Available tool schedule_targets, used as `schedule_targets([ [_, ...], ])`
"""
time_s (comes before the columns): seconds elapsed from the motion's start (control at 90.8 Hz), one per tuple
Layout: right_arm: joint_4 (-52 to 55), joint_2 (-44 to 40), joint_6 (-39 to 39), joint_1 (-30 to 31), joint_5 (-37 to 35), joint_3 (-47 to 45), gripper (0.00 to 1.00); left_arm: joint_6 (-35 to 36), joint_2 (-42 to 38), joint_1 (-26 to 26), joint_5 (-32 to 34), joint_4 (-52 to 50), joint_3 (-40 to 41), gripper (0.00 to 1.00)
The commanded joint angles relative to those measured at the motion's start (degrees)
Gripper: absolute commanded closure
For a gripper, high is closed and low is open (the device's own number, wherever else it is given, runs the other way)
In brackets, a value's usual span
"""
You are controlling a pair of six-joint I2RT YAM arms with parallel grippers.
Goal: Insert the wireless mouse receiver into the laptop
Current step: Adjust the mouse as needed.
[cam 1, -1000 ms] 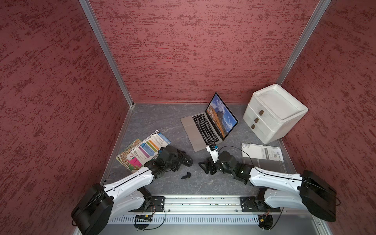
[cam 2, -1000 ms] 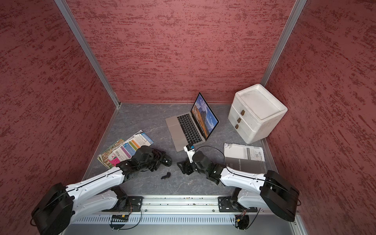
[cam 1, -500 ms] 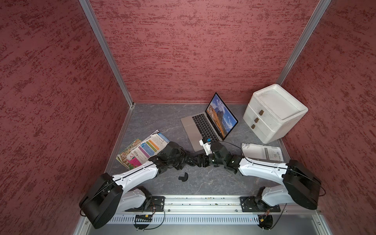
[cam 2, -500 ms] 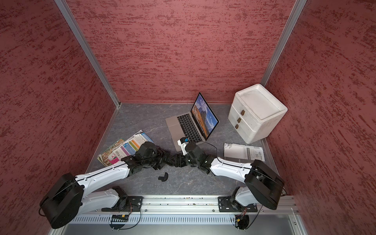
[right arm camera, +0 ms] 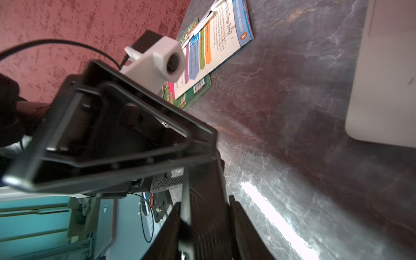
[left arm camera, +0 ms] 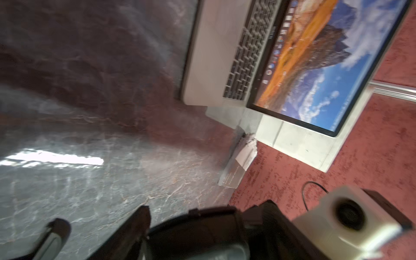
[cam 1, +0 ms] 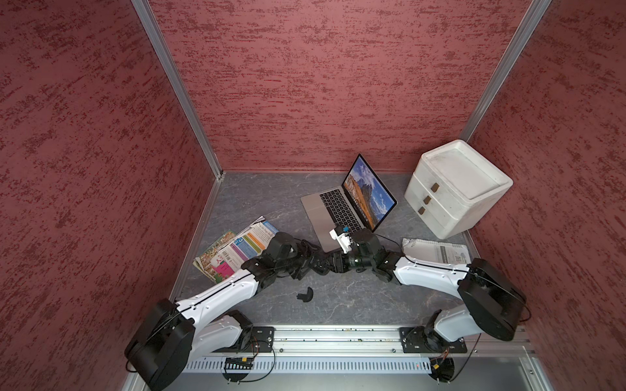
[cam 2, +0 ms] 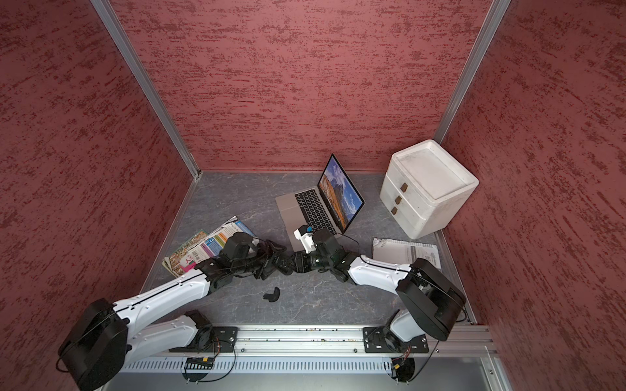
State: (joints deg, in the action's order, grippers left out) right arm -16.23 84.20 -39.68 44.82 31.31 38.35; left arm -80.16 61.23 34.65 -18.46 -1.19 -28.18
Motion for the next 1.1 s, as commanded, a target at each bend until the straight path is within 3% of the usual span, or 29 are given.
schedule_targets([
  [0.0, -8.40, -4.21, -7.89, -3.26, 5.85, -1.65, 0.77, 9.82, -5.44, -0.54, -0.08, 9.19, 1.81, 0.05],
  [0.088, -11.73, -6.33, -12.33, -4.38, 7.94, -1.96, 0.77, 13.48, -8.34, -0.56, -1.38, 12.56, 2.17, 0.00],
  [0.375, -19.51, -11.15, -23.15, -5.78, 10.61, -2.53, 0.79, 17.31, -9.14, 0.04, -8.10, 25.01, 3.67, 0.02],
  [0.43, -22.54, -11.27, -25.77, -6.06, 10.84, -3.28, 0.79, 17.25, -8.57, 0.19, -8.83, 27.78, 4.24, 0.08],
  [0.529, -26.17, -11.34, -28.99, -6.35, 11.21, -3.89, 0.80, 17.54, -8.22, 0.39, -9.16, 33.15, 4.91, 0.26],
  [0.639, -27.34, -11.58, -30.37, -6.37, 11.40, -4.06, 0.80, 17.69, -8.79, 0.50, -8.47, 35.46, 5.71, 0.37],
  [0.926, -30.26, -9.81, -32.21, -6.42, 13.36, -6.06, 0.80, 17.33, -9.92, 0.59, -5.13, 34.27, 6.85, 0.69],
  [0.97, -30.22, -9.90, -30.97, -6.46, 13.81, -6.60, 0.72, 17.10, -9.78, 0.55, -4.71, 33.33, 6.60, 0.76],
  [1.036, -26.09, -11.91, -25.40, -6.62, 13.44, -7.48, 0.46, 17.14, -9.46, 0.39, -5.07, 30.04, 5.81, 0.80],
  [1.091, -17.16, -15.32, -15.37, -6.68, 12.28, -7.09, 0.26, 17.52, -9.09, 0.29, -6.02, 24.22, 4.17, 0.83],
])
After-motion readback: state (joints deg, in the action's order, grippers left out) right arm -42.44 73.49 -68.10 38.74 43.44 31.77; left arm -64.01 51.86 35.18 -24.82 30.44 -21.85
